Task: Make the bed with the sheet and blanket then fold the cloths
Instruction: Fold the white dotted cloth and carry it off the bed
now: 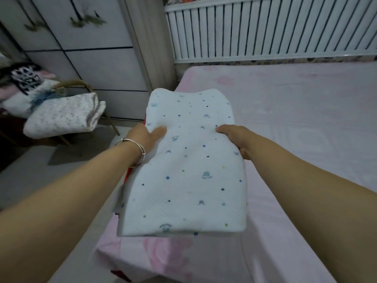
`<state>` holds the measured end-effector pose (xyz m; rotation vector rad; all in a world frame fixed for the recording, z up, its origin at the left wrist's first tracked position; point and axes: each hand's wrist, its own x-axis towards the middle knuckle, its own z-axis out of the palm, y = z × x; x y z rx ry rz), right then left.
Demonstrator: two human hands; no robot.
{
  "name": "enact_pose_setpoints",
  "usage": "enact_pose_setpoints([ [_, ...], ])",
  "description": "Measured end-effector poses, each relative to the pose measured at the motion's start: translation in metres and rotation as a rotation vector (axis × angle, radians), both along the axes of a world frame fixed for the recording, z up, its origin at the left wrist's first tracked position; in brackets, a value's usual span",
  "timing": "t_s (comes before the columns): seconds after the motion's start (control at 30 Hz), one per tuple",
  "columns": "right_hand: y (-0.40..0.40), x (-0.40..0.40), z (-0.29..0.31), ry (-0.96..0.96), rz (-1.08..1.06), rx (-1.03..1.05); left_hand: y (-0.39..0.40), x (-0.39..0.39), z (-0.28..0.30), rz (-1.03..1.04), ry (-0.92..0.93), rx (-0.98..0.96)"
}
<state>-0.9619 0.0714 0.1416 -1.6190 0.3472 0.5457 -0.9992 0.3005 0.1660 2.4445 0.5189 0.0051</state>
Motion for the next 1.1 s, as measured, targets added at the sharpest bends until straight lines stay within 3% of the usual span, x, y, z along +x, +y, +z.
enact_pose_setpoints([
  [0.5,0.214,0.068,0.021,-0.039,0.194,-0.013,0.205,0.02,0.006,0.17,-0.061,-0.158],
  [0.87,0.407,0.083,0.011,0.014,0.13,0.005,0.401,0.047,0.01,0.086,-0.032,-0.157],
  [1.1,0.47,0.113,0.002,0.028,0.062,0.001,0.469,0.093,0.002,0.004,0.047,-0.067],
])
